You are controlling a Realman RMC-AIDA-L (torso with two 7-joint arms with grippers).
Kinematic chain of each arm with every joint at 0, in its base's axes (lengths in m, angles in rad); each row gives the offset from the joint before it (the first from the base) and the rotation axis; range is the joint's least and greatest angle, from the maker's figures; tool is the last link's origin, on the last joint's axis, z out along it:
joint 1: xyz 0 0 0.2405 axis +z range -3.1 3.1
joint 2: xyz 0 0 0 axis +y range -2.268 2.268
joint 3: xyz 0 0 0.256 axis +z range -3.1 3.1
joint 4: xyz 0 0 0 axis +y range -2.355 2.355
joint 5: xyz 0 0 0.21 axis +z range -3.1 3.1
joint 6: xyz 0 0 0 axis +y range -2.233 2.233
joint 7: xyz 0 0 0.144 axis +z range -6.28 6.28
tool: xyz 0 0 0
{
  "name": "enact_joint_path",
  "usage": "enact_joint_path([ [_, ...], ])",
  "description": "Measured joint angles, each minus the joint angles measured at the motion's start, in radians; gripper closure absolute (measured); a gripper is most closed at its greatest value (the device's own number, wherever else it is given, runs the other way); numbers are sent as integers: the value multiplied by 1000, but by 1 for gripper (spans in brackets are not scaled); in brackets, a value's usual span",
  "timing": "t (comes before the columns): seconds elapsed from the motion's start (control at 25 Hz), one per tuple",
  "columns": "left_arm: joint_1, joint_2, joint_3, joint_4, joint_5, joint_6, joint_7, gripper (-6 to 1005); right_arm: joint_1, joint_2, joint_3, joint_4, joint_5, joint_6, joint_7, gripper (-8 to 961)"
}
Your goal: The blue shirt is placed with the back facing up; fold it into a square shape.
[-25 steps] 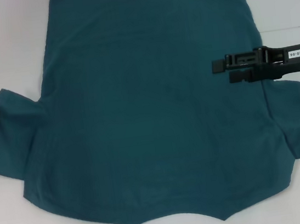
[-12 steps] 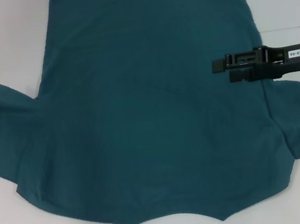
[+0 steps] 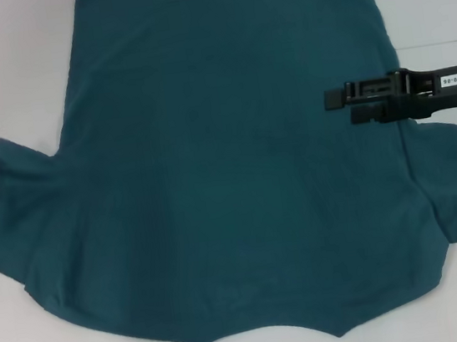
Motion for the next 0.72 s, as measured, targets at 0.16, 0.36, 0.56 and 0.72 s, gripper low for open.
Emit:
enact_joint_path([
  [0.16, -10, -9, 39, 32, 22, 82, -139, 997, -1, 0, 0, 1, 0, 0, 0, 57],
  [0.36, -42, -9, 165, 74, 78, 190, -449, 996, 0, 0, 0, 3, 0, 1, 0, 57],
  [0.56, -95, 0, 219, 78, 79, 266, -586, 981, 1, 0, 0, 6, 0, 1, -1, 57],
  [0.72, -130, -9, 221, 81, 79, 281, -621, 966, 0, 0, 0, 12, 0, 4, -2, 57],
])
